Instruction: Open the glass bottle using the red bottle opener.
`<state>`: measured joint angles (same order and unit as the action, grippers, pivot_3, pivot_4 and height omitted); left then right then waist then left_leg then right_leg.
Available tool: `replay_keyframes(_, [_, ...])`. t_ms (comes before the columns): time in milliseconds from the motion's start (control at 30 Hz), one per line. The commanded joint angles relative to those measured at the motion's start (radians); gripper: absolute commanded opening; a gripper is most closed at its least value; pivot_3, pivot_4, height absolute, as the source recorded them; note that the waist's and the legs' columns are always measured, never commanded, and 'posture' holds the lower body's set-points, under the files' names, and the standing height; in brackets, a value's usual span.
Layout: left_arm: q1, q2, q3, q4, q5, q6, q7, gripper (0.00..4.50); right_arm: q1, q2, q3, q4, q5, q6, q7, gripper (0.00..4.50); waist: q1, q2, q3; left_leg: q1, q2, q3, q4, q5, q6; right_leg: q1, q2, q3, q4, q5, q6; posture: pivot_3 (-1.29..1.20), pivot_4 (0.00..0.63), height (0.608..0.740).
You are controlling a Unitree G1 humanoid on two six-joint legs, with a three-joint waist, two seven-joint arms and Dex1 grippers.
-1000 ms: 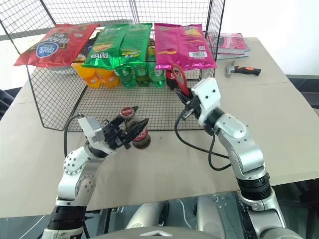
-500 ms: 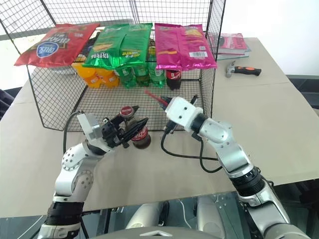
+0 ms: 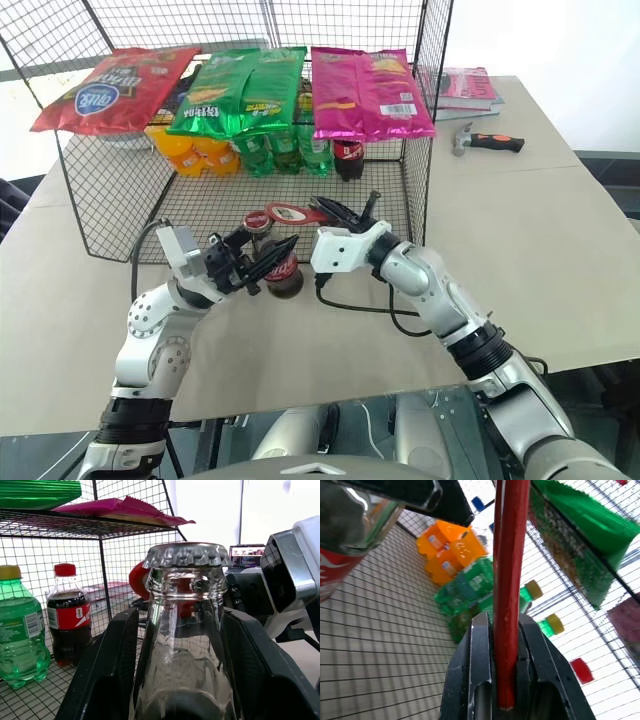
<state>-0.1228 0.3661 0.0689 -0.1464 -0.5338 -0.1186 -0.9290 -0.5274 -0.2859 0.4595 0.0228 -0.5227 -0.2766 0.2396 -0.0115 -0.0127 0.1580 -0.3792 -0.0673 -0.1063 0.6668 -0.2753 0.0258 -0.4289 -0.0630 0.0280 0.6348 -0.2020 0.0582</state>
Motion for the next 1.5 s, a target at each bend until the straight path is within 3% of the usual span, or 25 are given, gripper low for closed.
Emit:
replay_keyframes(33, [-0.019, -0.005, -0.018, 0.024, 0.032, 0.001, 0.010, 2.06, -0.017, 0.031, 0.042, -0.008, -0.069, -0.075, -0.053, 0.00, 0.000, 0.000, 0.000, 0.000, 0.000, 0.000, 0.000, 0.000, 0.000, 0.000, 0.000, 0.000, 0.000, 0.000, 0.000, 0.00, 0.150, 0.740])
replay_keyframes(433, [-0.031, -0.014, -0.026, 0.025, 0.040, 0.023, 0.029, 2.06, 0.028, 0.084, 0.069, 0.008, -0.023, -0.081, 0.004, 0.00, 0.000, 0.000, -0.001, 0.003, 0.000, -0.001, 0.000, 0.000, 0.000, 0.003, 0.000, 0.000, 0.000, 0.000, 0.000, 0.00, 0.150, 0.740])
replay_keyframes(600, [-0.034, -0.016, -0.025, 0.029, 0.041, 0.026, 0.028, 2.06, 0.012, 0.088, 0.083, 0.020, 0.005, -0.049, 0.083, 0.00, 0.000, 0.000, -0.001, 0.018, 0.000, -0.001, -0.003, -0.002, 0.003, 0.017, 0.000, -0.001, -0.003, 0.000, 0.000, 0.00, 0.150, 0.740])
replay_keyframes(700, [-0.033, -0.019, -0.023, 0.027, 0.042, 0.031, 0.032, 2.06, 0.001, 0.086, 0.099, 0.039, -0.004, -0.030, 0.121, 0.00, 0.000, 0.000, -0.001, 0.018, 0.000, -0.001, -0.003, -0.002, 0.004, 0.018, 0.001, -0.001, -0.004, 0.000, 0.000, 0.00, 0.150, 0.740])
replay_keyframes(1000, [-0.020, -0.022, -0.024, 0.002, 0.043, 0.047, 0.054, 2.06, -0.048, 0.103, 0.104, 0.091, -0.175, -0.037, -0.015, 0.00, 0.000, 0.002, -0.002, 0.018, 0.000, -0.002, -0.003, -0.001, 0.002, 0.018, 0.001, -0.001, -0.004, 0.000, 0.000, 0.00, 0.150, 0.740])
replay_keyframes(1200, [-0.015, -0.023, -0.027, -0.002, 0.043, 0.052, 0.063, 2.06, -0.049, 0.122, 0.108, 0.131, -0.190, -0.096, -0.082, 0.00, -0.001, 0.003, -0.003, 0.018, 0.000, -0.002, -0.003, -0.001, 0.001, 0.018, 0.001, -0.001, -0.004, 0.000, 0.000, 0.00, 0.150, 0.740])
replay_keyframes(1500, [-0.015, -0.026, -0.025, 0.008, 0.045, 0.050, 0.063, 2.06, -0.025, 0.130, 0.152, 0.134, -0.078, -0.148, 0.049, 0.00, -0.001, 0.004, -0.004, 0.019, 0.000, -0.002, -0.003, -0.001, 0.003, 0.018, 0.001, -0.001, -0.004, 0.000, 0.000, 0.00, 0.150, 0.740])
